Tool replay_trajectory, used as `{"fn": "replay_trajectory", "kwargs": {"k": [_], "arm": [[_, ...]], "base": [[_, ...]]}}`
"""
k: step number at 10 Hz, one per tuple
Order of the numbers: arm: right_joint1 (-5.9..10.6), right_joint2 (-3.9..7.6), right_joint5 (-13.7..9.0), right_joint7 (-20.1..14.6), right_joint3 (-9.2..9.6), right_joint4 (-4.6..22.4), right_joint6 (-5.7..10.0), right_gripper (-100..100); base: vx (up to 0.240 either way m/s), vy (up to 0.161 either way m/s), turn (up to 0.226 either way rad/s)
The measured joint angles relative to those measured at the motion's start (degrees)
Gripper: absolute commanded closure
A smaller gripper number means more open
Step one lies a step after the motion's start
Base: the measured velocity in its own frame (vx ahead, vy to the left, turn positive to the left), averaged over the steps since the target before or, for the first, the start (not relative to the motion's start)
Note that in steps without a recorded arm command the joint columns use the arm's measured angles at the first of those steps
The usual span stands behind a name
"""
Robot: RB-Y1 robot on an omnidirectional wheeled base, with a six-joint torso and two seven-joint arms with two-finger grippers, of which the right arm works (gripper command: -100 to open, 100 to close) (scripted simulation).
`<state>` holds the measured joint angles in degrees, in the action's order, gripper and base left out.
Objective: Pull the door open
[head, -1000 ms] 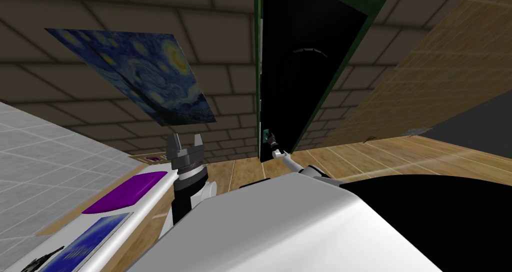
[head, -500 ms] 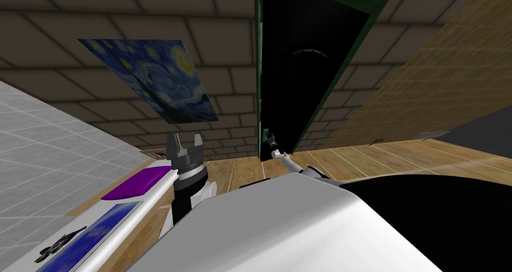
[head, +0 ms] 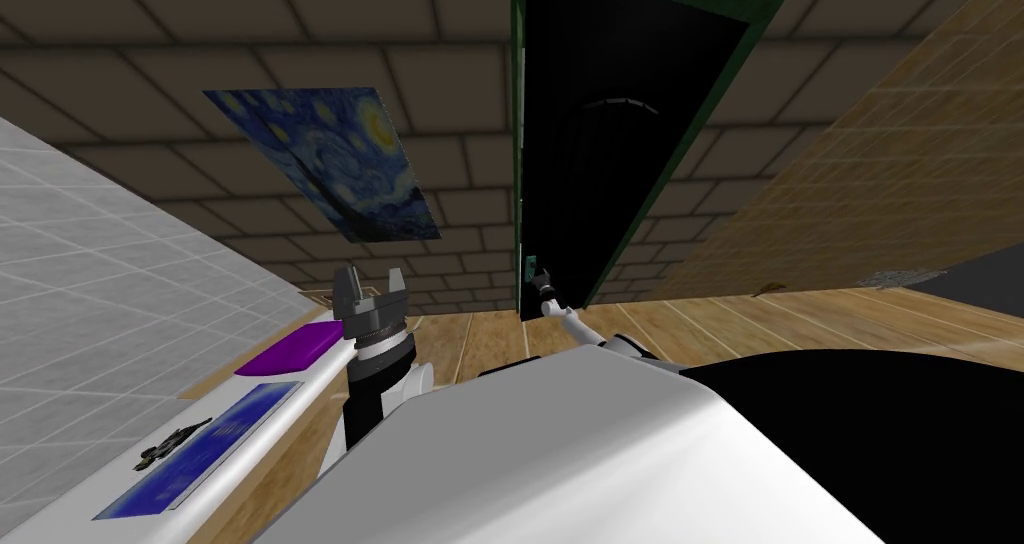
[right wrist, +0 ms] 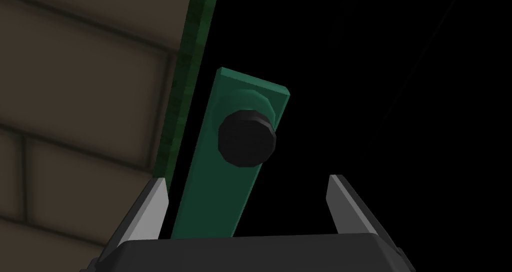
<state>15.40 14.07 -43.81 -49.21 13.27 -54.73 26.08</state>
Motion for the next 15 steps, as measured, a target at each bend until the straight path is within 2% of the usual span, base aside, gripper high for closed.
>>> {"fn": "replay_trajectory", "kwargs": {"k": [6,7,8,11,13,15], "arm": [[-0.74,-1.09,-6.75,-7.97,0.25,-2.11,-0.64,-100],[-0.75,-1.11,-6.86,-8.22,0.26,-2.14,-0.65,-100],[-1.39,-0.07,-7.14,-8.59,-0.13,-2.68,-0.81,-100],[-2.42,3.41,-7.94,-11.56,-0.87,-1.78,0.26,-100],[-2.81,6.57,-8.36,-14.67,-0.84,-0.38,1.38,-100],[-3.63,8.41,-9.3,-15.19,-2.38,-1.33,0.77,-100]], "base": [[-0.068,-0.045,0.068],[0.056,0.021,0.13],[0.123,0.046,0.231],[0.181,0.05,0.169],[0.163,0.046,0.181],[0.1,0.003,0.073]]}}
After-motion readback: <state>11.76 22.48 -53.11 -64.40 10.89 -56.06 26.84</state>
